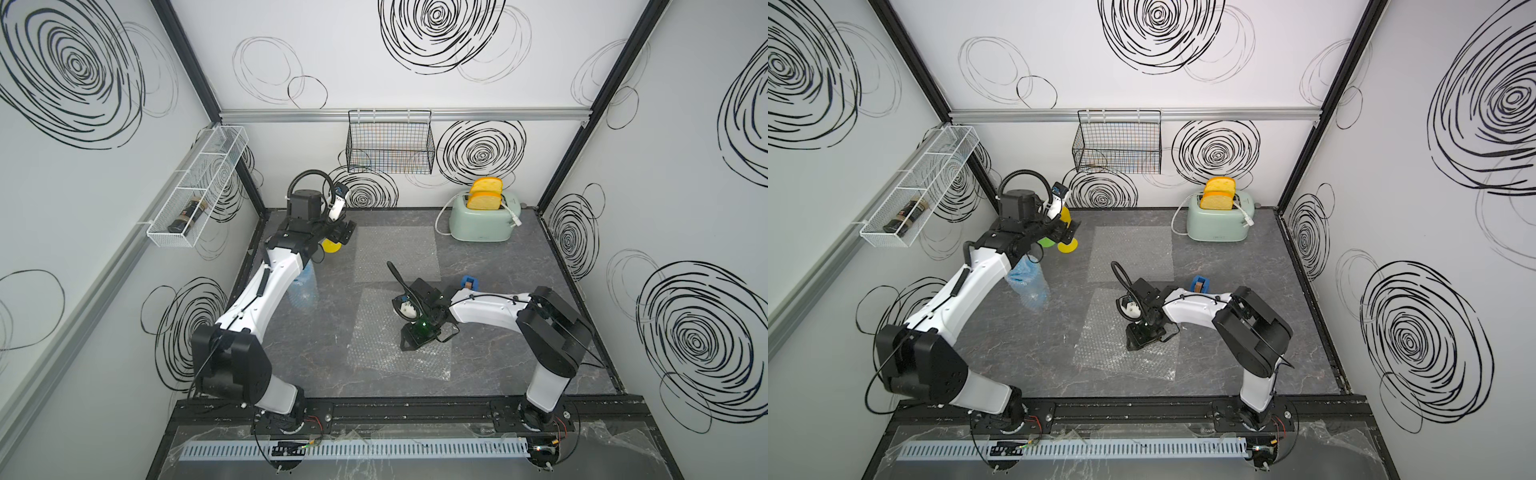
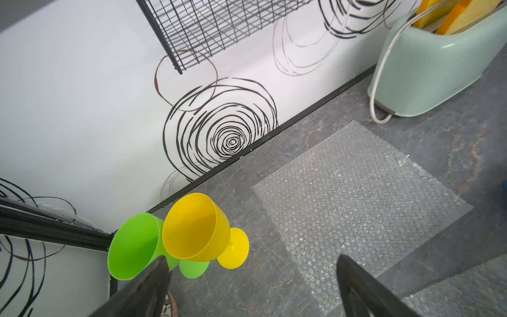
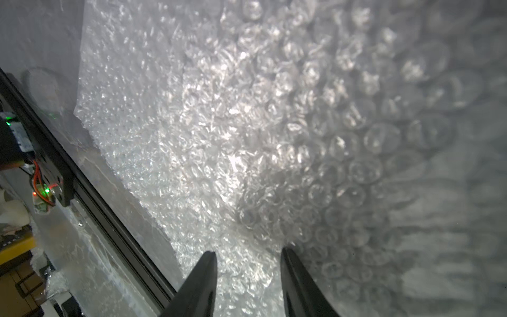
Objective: Wrap wine glasses in bubble wrap
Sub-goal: Pick up the wine glass at the center of the board, then adjust the bubble wrap at the center of the board.
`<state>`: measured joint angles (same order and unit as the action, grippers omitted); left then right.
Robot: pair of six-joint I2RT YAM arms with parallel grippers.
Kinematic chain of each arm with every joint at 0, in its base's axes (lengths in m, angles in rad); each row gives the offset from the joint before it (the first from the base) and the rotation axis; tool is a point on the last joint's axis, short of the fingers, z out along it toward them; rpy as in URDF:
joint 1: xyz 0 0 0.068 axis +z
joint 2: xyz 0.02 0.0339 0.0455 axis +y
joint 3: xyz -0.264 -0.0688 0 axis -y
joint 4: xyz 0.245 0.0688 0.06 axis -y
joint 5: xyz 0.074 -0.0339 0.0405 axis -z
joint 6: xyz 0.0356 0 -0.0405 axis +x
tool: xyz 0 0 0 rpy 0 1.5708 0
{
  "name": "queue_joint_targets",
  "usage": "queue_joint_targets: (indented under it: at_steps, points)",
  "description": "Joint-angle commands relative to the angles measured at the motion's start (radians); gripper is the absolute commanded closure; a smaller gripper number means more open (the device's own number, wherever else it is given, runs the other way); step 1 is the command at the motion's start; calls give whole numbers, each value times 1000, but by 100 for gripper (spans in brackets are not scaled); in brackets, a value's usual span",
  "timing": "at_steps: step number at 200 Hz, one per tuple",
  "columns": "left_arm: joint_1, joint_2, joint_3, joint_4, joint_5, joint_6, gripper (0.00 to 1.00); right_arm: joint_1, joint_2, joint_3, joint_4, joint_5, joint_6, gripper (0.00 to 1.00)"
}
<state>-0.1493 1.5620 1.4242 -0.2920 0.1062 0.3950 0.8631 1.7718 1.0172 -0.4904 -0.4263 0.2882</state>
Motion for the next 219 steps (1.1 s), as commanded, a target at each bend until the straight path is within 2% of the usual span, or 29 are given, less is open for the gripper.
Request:
queue_joint_targets:
  at_steps: [1, 10, 54, 105, 132, 176, 192, 219]
  points:
    - [5, 86, 85, -73, -54, 85, 1, -46, -46, 17, -111, 13, -77, 55]
    - [9, 122, 122, -104, -66, 94, 0, -73, -67, 39, -123, 4, -75, 55]
    - [52, 257, 260, -219, -41, 96, 10, -202, -111, 52, -49, -3, -33, 54]
    - [66, 372, 358, -254, -62, 139, 16, -176, -21, 24, 143, -41, 54, 54]
    - [78, 447, 443, -301, -52, 149, 21, -175, 40, 24, 209, -11, 109, 54]
    - [97, 549, 549, -393, -8, 163, 43, -172, 75, -9, 326, 8, 250, 55]
    - [102, 558, 555, -406, 7, 160, 48, -170, 74, -16, 349, 6, 291, 55]
    - [105, 563, 551, -427, 40, 163, 64, -169, 34, -18, 365, 8, 318, 55]
